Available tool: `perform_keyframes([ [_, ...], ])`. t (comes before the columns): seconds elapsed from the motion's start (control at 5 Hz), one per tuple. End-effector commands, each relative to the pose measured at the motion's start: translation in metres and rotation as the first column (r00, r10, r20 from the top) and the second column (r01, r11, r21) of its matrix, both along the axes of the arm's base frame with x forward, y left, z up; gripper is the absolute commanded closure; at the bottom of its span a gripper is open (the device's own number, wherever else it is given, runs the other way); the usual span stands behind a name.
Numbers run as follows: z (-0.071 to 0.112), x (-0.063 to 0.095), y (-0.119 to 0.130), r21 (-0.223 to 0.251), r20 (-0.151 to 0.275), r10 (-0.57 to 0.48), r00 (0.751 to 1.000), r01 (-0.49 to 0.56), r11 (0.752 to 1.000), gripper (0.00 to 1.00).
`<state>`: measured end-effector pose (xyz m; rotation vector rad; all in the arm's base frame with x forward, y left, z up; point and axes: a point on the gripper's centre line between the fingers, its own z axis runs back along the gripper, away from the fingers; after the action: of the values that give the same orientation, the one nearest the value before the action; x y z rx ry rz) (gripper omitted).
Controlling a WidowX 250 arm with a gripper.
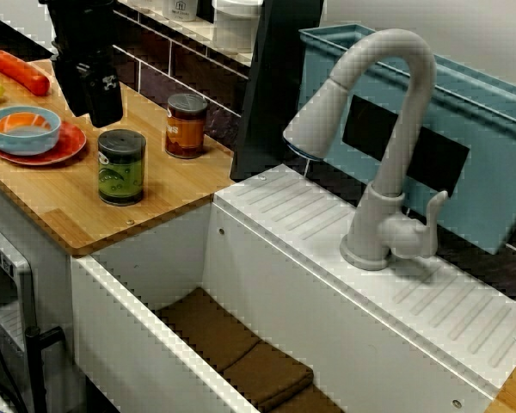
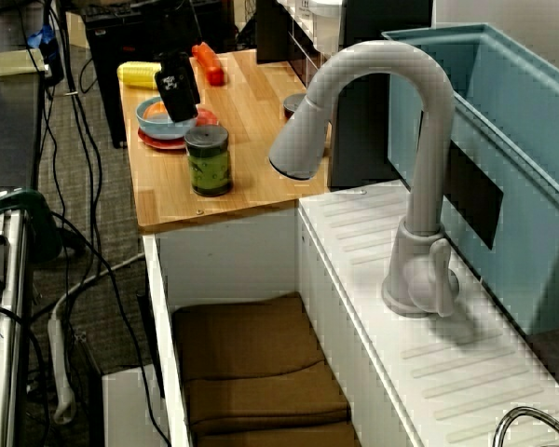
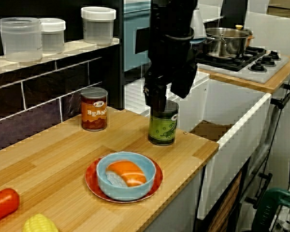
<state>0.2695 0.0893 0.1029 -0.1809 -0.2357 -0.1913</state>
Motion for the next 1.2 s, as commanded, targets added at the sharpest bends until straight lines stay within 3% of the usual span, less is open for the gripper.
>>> perform_keyframes([
  [0.0, 0.013, -0.002, -0.009, 0.075, 0.073, -0.247, 0.966, 0.241, 0.968, 0.0],
  [0.2, 0.011, -0.003, -0.009, 0.075, 0.067, -0.268, 0.961, 0.263, 0.962, 0.0],
  [0.6, 0.01, -0.001, -0.009, 0.072, 0.067, -0.222, 0.973, 0.217, 0.973, 0.0],
  [1.0, -0.005, 0.005, -0.01, 0.075, 0.074, -0.155, 0.985, 0.15, 0.986, 0.0],
])
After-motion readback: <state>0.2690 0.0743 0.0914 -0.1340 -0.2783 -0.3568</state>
